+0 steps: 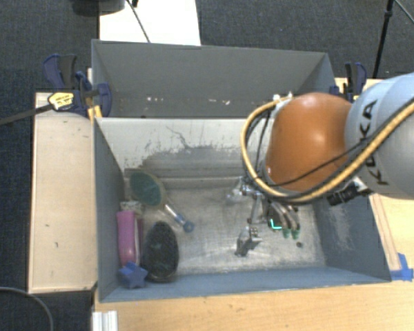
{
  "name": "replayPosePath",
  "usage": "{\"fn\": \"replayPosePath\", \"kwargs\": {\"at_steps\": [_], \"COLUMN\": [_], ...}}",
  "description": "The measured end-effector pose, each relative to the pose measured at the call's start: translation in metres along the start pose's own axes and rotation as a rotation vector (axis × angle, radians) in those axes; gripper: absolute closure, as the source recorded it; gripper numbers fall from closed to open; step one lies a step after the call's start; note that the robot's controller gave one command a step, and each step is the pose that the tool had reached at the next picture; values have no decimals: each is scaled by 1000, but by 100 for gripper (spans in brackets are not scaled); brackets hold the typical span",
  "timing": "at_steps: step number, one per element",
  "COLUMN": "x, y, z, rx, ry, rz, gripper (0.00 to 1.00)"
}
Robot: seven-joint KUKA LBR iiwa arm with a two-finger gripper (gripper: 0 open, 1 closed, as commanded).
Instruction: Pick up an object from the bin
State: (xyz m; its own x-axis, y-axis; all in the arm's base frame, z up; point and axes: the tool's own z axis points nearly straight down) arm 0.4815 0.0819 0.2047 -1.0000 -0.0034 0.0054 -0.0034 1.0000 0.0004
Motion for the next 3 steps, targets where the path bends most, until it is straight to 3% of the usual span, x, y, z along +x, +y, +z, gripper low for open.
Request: {"fn": "replayPosePath", "kwargs": {"at_steps": [1, 2, 3], "x": [-13, -31, -31], "y": [101, 148, 147], "z": [45, 111, 111], "rx": [-4, 8, 7], "ry": [-6, 7, 8], "rz": [152, -89, -83], "gripper": [0, 0, 100]}}
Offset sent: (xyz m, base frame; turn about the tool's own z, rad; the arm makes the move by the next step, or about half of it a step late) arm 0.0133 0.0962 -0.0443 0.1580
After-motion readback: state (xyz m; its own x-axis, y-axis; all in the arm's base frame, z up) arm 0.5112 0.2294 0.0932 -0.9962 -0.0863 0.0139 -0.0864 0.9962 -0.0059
